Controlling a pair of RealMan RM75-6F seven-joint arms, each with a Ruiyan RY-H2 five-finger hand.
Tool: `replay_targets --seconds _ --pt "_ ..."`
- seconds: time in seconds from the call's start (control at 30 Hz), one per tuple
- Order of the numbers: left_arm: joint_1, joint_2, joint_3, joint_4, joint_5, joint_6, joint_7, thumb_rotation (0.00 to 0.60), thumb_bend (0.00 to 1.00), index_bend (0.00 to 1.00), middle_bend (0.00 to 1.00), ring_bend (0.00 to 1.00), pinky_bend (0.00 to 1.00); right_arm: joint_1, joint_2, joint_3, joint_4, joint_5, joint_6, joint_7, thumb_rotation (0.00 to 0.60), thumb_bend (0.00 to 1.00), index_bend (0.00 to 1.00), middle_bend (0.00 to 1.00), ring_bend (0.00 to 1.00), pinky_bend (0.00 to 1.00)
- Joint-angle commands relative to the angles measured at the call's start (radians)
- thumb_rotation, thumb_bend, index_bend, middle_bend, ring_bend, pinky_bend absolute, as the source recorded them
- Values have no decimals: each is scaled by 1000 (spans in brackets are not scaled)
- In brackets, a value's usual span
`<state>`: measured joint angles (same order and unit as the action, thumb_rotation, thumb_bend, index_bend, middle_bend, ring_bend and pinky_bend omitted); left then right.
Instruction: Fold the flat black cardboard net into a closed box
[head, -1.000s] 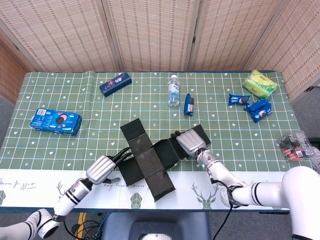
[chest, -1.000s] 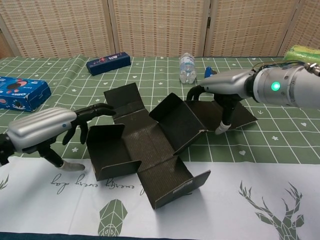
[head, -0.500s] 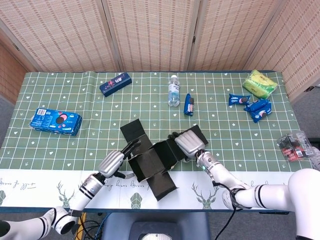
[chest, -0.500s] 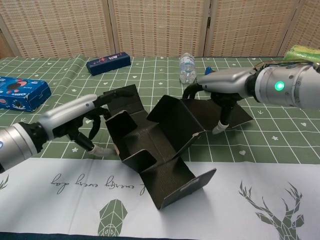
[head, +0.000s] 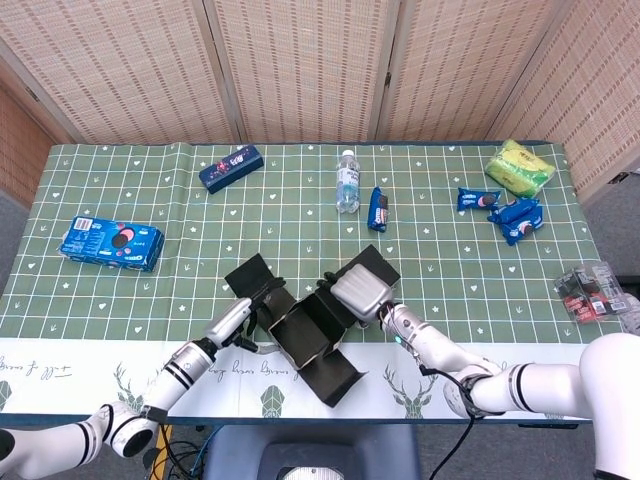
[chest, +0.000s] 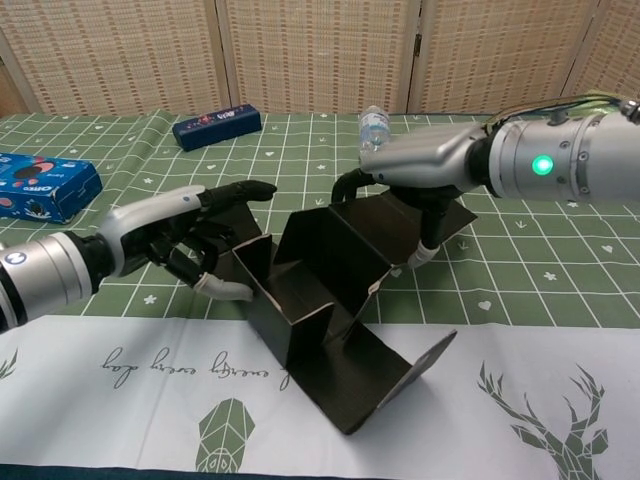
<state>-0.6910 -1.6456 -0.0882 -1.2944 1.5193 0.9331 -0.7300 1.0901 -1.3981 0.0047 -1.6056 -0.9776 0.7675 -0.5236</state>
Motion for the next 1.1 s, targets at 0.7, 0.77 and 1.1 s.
replay_targets --seconds 0.7,0.77,1.1 --pt "-111 -4 150 108 168 -12 -579 600 162 15 0 503 755 20 -8 17 9 -165 -53 16 600 476 378 431 762 970" --pt "-116 -10 160 118 170 -9 -602 600 162 39 0 504 755 21 -10 20 9 -175 -55 20 600 476 378 431 762 970" --pt "-129 -21 197 143 180 20 -716 600 161 142 110 523 755 28 -25 33 14 -206 -66 24 600 478 378 431 761 970"
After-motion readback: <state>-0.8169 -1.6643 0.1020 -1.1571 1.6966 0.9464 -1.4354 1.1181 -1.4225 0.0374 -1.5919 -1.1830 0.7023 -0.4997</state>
